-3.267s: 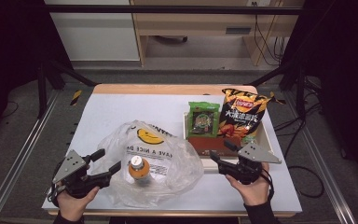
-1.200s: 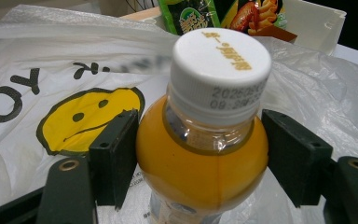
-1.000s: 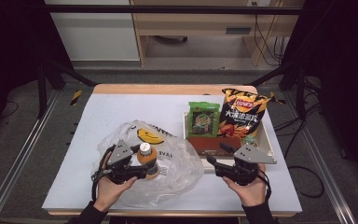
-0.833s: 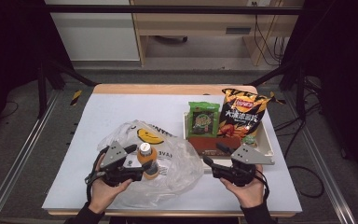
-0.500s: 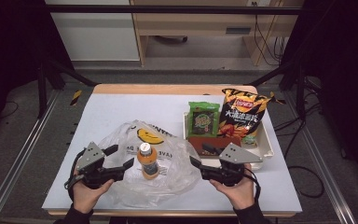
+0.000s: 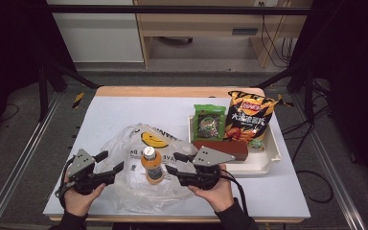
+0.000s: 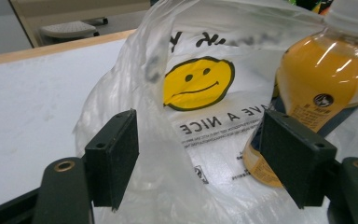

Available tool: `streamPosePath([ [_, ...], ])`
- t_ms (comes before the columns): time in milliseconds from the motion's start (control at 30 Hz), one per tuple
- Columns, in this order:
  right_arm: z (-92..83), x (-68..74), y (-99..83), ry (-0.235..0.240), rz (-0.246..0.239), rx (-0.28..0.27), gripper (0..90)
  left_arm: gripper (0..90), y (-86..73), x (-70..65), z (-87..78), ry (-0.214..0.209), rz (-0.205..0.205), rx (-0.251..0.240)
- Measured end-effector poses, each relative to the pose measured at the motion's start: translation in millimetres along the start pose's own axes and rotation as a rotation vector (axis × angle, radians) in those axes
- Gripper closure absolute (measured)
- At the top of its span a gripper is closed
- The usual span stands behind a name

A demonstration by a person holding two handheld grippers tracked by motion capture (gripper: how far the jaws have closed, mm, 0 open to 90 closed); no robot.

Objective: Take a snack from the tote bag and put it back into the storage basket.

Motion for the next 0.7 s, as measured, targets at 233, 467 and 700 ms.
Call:
streamPosePath([
  [233,24.1,2.6,-6.6,-0.019,-0.008,0.041,39.2,28.5,-10.3,8.2,-2.5,0.022,-0.012,0.012],
  [467,44.8,8.9,-11.6,-0.009,-0.015,0.081,32.3,28.2,-16.8,12.0,0.2,0.023,-0.014,0.033],
  [700,63.2,14.4,-13.4,-0.005,-0.005,0.098,27.7,28.2,-22.8,15.3,6.0,0.019,-0.021,0.059],
])
Point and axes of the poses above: each handheld gripper's, and its own axes: z roughly forward along the jaws, y roughly out of its top, x roughly to its left, the point moved 1 cm from there along z, roughly forward along the jaws, and after that the axes turned 13 degrees about -y, right-handed, at the moved point
